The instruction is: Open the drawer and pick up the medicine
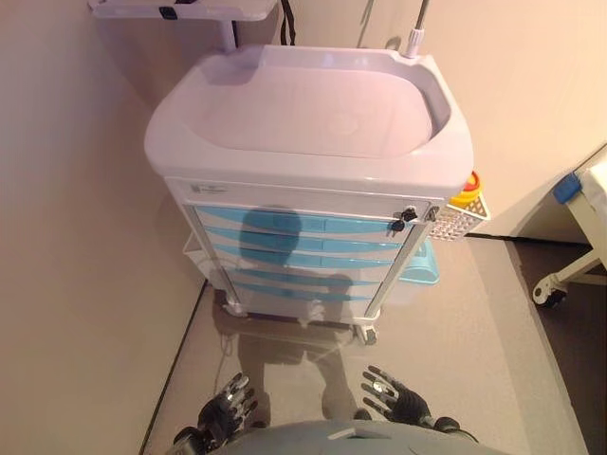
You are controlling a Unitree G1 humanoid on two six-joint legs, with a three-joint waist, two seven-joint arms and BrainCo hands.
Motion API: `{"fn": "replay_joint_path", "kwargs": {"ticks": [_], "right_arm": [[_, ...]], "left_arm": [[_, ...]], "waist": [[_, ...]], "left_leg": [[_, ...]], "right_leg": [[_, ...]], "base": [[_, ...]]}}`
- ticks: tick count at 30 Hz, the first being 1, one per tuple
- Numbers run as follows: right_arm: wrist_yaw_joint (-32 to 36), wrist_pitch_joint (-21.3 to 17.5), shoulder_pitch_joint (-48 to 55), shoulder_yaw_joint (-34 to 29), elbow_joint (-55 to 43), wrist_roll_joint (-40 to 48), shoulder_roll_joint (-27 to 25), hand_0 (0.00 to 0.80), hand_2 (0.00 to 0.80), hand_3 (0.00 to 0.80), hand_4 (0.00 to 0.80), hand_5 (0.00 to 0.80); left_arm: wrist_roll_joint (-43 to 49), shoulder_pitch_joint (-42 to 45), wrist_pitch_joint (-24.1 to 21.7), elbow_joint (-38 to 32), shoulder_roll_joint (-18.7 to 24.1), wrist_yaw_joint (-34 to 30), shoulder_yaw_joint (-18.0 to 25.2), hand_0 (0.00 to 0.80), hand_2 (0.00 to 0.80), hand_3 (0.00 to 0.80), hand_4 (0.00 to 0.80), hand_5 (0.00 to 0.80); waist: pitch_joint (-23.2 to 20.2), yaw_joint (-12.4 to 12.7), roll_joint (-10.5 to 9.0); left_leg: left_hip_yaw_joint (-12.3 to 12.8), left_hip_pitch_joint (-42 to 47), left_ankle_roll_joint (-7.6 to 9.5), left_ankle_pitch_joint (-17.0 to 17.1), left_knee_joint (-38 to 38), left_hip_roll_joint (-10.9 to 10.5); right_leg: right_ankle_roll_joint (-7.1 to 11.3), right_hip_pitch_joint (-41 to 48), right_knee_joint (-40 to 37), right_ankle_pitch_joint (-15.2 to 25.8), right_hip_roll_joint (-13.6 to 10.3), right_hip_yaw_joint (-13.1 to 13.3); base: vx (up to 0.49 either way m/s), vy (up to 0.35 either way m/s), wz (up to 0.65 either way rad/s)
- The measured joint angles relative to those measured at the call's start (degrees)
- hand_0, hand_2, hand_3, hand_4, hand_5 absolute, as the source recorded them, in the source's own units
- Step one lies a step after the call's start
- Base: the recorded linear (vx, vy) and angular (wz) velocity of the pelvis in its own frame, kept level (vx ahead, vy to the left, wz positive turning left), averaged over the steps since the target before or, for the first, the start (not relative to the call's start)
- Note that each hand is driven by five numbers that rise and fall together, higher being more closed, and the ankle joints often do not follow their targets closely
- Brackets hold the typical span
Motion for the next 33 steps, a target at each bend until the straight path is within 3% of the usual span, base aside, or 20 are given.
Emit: {"fn": "replay_joint_path", "kwargs": {"ticks": [5,11,18,26,33], "right_arm": [[-0.1,0.91,-0.14,0.04,-1.22,1.11,0.04,0.0,0.0,0.0,0.0,0.0],[-1.27,0.9,-2.66,-0.01,-3.4,4.93,0.12,0.0,0.0,0.0,0.0,0.0],[-2.95,1.5,-4.74,-0.02,-9.01,6.91,0.31,0.0,0.0,0.0,0.0,0.0],[-3.44,2.31,-5.82,-0.01,-12.88,8.65,0.08,0.0,0.0,0.0,0.0,0.0],[-3.5,2.62,-5.97,0.03,-14.06,9.12,0.15,0.0,0.0,0.0,0.0,0.0]], "left_arm": [[-3.73,-1.43,2.25,-2.48,-0.17,-0.77,-0.16,0.0,0.0,0.0,0.0,0.0],[-10.19,-7.14,3.37,-6.15,-0.3,-2.55,-0.22,0.0,0.0,0.0,0.0,0.0],[-16.39,-12.62,3.34,-11.2,-1.23,-4.04,-0.33,0.0,0.0,0.0,0.0,0.0],[-23.74,-18.81,3.12,-13.6,-1.91,-3.4,-1.77,0.0,0.0,0.0,0.0,0.0],[-32.71,-21.68,1.95,-16.07,-2.84,-4.0,-1.58,0.0,0.0,0.0,0.0,0.0]], "waist": [[1.97,-0.03,-0.59],[8.87,-0.39,-1.3],[15.09,-2.18,-3.43],[17.39,-4.26,-4.22],[18.02,-5.43,-5.25]], "left_leg": [[-0.35,-3.35,-0.1,0.27,1.18,-0.26],[-0.68,-9.71,0.14,0.03,5.58,-0.6],[-0.94,-17.95,0.44,-1.93,13.98,-0.54],[-1.91,-25.42,0.85,-4.59,22.68,-0.5],[-1.58,-27.62,0.97,-5.42,25.13,-0.41]], "right_leg": [[-0.09,-2.99,0.85,0.07,-0.04,-0.11],[-0.43,-9.64,5.71,-0.15,-0.51,-0.16],[-0.94,-17.43,12.6,-0.87,-0.88,0.6],[-0.83,-23.05,16.43,-1.24,-0.81,1.89],[-0.78,-24.95,17.73,-0.77,-0.71,2.53]], "base": [[-0.043,0.005,0.02],[-0.099,0.013,-0.02],[-0.061,-0.006,-0.03],[-0.031,0.002,-0.05],[0.003,-0.002,-0.03]]}}
